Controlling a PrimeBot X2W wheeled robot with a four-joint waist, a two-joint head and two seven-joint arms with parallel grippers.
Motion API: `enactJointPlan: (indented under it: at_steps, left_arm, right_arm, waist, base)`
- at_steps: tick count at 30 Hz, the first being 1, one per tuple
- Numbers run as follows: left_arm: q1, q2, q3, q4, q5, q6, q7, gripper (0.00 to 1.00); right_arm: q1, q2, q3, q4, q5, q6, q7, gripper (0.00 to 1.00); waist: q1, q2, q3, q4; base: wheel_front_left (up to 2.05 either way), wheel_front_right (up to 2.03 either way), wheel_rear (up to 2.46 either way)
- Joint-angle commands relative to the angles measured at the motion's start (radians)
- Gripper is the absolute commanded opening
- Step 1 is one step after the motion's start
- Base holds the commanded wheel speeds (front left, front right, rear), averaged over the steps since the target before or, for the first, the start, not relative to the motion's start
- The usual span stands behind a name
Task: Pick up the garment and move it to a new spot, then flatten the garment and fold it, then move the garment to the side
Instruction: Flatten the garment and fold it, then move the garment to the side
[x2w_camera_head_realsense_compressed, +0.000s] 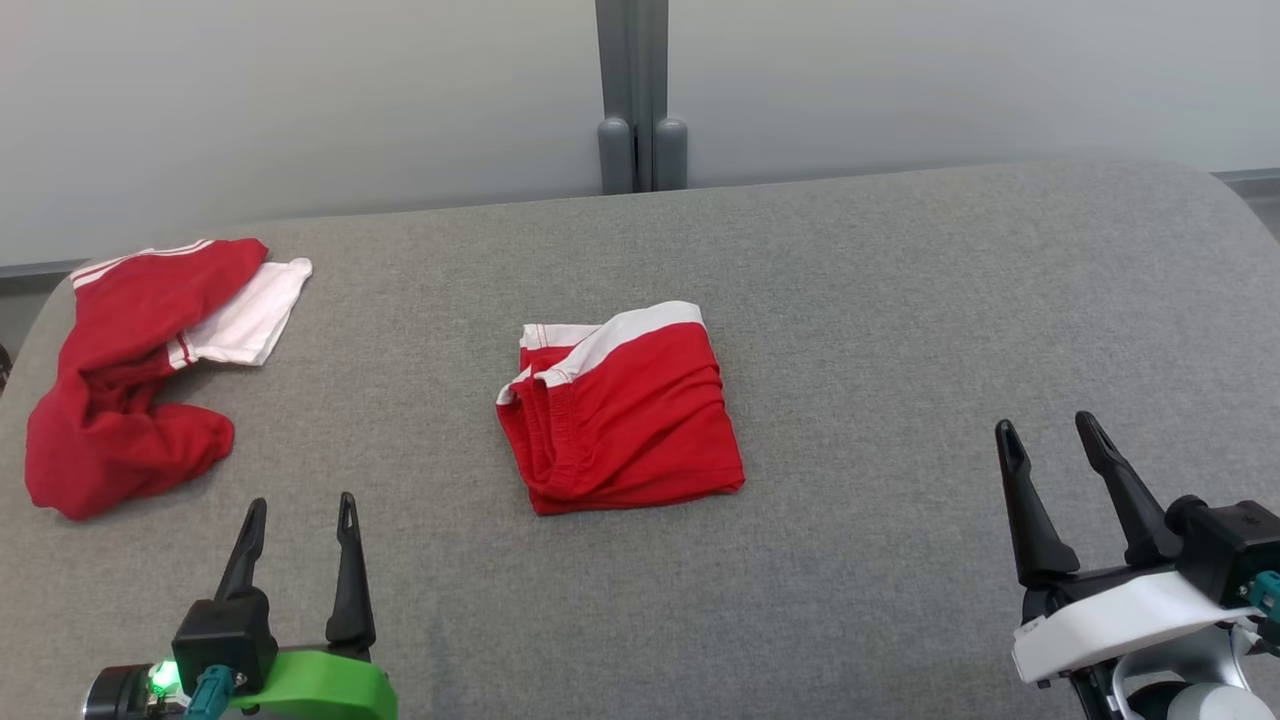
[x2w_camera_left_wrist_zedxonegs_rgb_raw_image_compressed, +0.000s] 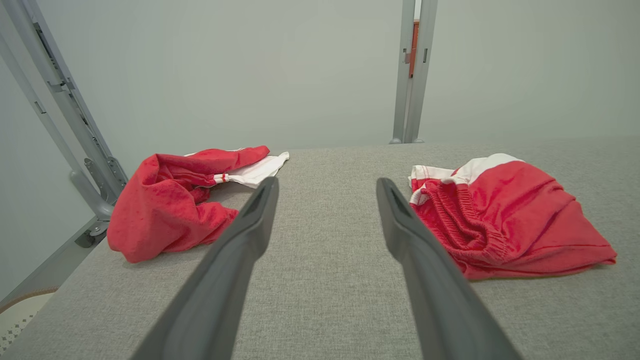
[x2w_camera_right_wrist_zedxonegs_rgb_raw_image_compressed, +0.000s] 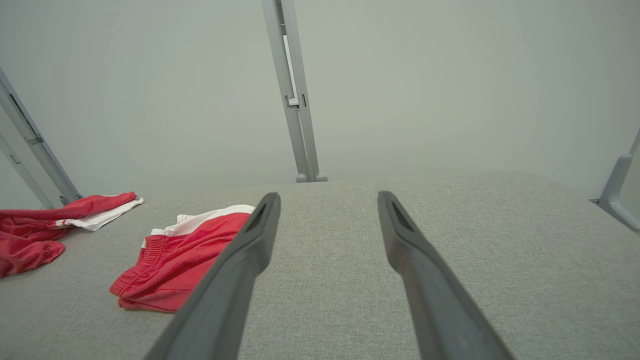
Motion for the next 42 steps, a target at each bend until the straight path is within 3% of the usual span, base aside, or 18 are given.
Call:
enactJointPlan:
  at_steps: [1, 9, 18, 27, 35, 36, 37, 38, 42]
  left_arm:
    - [-0.019, 0.002, -0.001, -0.002, 0.004, 0.008, -0.008, 1.0]
    - [-0.069, -0.004, -0.006, -0.014, 0.016, 0.003, -0.026, 1.0]
    - [-0.214, -0.052, -0.016, -0.031, 0.042, -0.005, -0.059, 1.0]
    - [-0.345, -0.131, -0.012, -0.031, 0.08, -0.042, -0.069, 1.0]
    - [-0.353, -0.182, 0.018, -0.028, 0.123, -0.08, -0.068, 1.0]
    - [-0.349, -0.188, 0.023, -0.026, 0.127, -0.084, -0.068, 1.0]
    - [-0.346, -0.191, 0.027, -0.024, 0.131, -0.088, -0.068, 1.0]
    - [-0.344, -0.194, 0.031, -0.022, 0.136, -0.092, -0.068, 1.0]
    - [-0.343, -0.196, 0.043, -0.019, 0.155, -0.109, -0.068, 1.0]
  right_arm:
    - [0.014, 0.002, -0.003, -0.007, -0.005, 0.0, 0.002, 1.0]
    - [-0.006, -0.01, -0.017, -0.015, -0.007, 0.0, 0.01, 1.0]
    - [-0.152, -0.063, 0.024, 0.067, 0.022, 0.0, 0.029, 1.0]
    - [-0.397, -0.077, 0.138, 0.322, 0.075, 0.0, 0.03, 1.0]
    - [-0.539, -0.036, 0.219, 0.582, 0.134, 0.0, 0.018, 1.0]
    - [-0.547, -0.036, 0.234, 0.61, 0.142, 0.0, 0.024, 0.58]
    - [-0.549, -0.034, 0.246, 0.629, 0.152, 0.0, 0.025, 0.36]
    - [-0.549, -0.033, 0.259, 0.65, 0.161, 0.0, 0.024, 0.0]
    - [-0.56, -0.046, 0.303, 0.686, 0.192, 0.0, 0.002, 0.0]
  waist:
    - [0.0, -0.0001, 0.002, 0.002]
    - [0.0, -0.0001, 0.051, 0.034]
    - [0.0, -0.0001, 0.231, 0.131]
    - [0.0, -0.0001, 0.375, 0.231]
    - [0.0, -0.0001, 0.396, 0.263]
    - [0.0, -0.0001, 0.394, 0.262]
    - [0.0, -0.0001, 0.393, 0.26]
    - [0.0, -0.0001, 0.391, 0.256]
    - [0.0, -0.0001, 0.382, 0.23]
  base:
    - [0.0, 0.0, 0.0]
    - [0.0, 0.0, 0.0]
    - [0.0, 0.0, 0.0]
    - [0.0, 0.0, 0.0]
    - [0.0, 0.0, 0.0]
    - [0.0, 0.0, 0.0]
    - [0.0, 0.0, 0.0]
    - [0.0, 0.0, 0.0]
    - [0.0, 0.0, 0.0]
